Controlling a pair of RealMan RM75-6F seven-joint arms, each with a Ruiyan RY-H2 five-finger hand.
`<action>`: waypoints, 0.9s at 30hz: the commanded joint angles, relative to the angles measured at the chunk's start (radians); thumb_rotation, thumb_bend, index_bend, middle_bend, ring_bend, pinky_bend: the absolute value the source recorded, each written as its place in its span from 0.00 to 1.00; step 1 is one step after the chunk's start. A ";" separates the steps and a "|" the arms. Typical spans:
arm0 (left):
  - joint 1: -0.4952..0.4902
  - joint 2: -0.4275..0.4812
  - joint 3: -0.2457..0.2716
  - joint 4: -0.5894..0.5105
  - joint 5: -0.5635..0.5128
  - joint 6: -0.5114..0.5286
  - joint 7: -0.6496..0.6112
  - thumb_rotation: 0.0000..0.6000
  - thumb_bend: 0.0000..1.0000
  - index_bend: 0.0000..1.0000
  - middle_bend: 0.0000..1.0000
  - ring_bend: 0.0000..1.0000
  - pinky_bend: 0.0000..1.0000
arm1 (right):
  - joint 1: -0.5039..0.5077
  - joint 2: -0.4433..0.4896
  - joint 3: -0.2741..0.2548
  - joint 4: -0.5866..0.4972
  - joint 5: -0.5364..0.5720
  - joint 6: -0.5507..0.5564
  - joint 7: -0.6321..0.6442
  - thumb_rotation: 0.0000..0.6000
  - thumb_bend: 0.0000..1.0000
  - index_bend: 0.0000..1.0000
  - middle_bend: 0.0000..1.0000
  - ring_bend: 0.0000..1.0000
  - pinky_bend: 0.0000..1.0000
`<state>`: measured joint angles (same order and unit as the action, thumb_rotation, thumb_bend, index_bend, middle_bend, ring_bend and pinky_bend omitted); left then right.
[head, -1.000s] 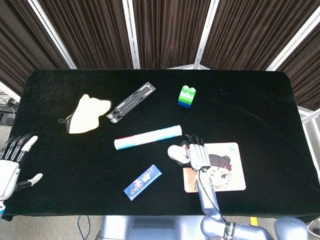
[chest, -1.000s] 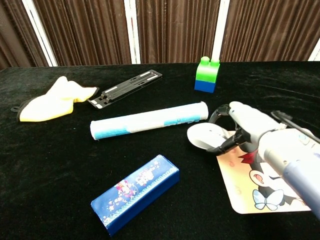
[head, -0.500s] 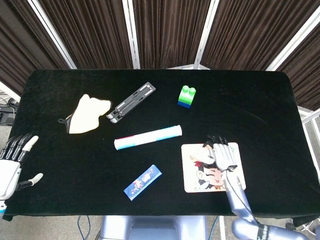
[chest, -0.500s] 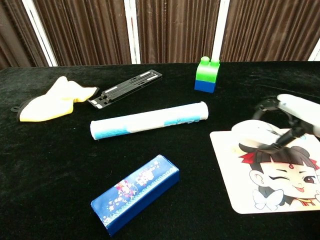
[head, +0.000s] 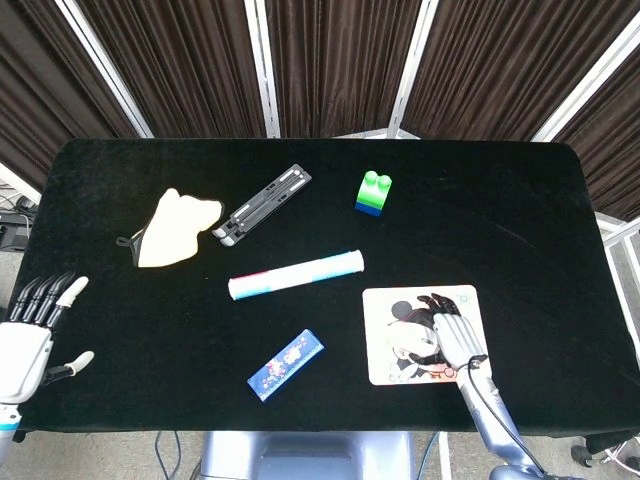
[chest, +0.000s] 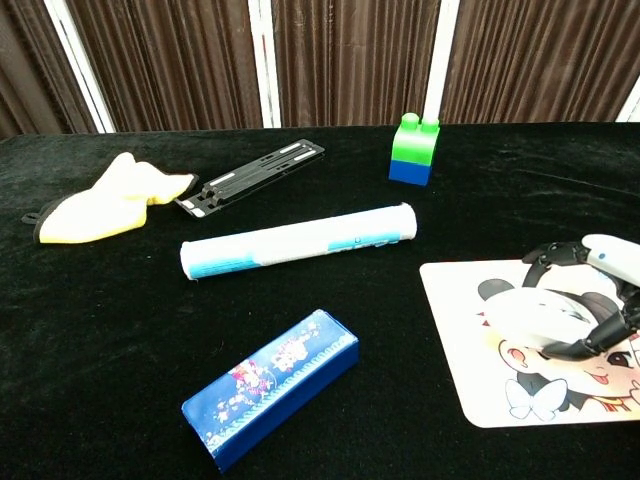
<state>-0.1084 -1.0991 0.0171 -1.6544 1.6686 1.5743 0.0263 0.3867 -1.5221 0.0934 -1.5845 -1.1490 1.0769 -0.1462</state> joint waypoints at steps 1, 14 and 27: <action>0.002 0.002 0.000 0.001 0.001 0.002 -0.006 1.00 0.13 0.00 0.00 0.00 0.00 | 0.007 -0.002 -0.003 0.019 -0.009 -0.008 -0.006 1.00 0.30 0.51 0.13 0.00 0.00; -0.002 0.009 0.004 -0.001 0.004 -0.019 -0.029 1.00 0.13 0.00 0.00 0.00 0.00 | 0.086 0.148 0.015 0.014 -0.074 -0.159 0.098 1.00 0.31 0.52 0.12 0.00 0.00; -0.006 0.007 0.004 -0.005 0.004 -0.032 -0.026 1.00 0.13 0.00 0.00 0.00 0.00 | 0.138 0.222 -0.005 0.051 -0.132 -0.277 0.201 1.00 0.31 0.53 0.13 0.00 0.00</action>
<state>-0.1147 -1.0916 0.0209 -1.6590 1.6730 1.5422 0.0003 0.5198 -1.2962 0.0948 -1.5421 -1.2729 0.8079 0.0452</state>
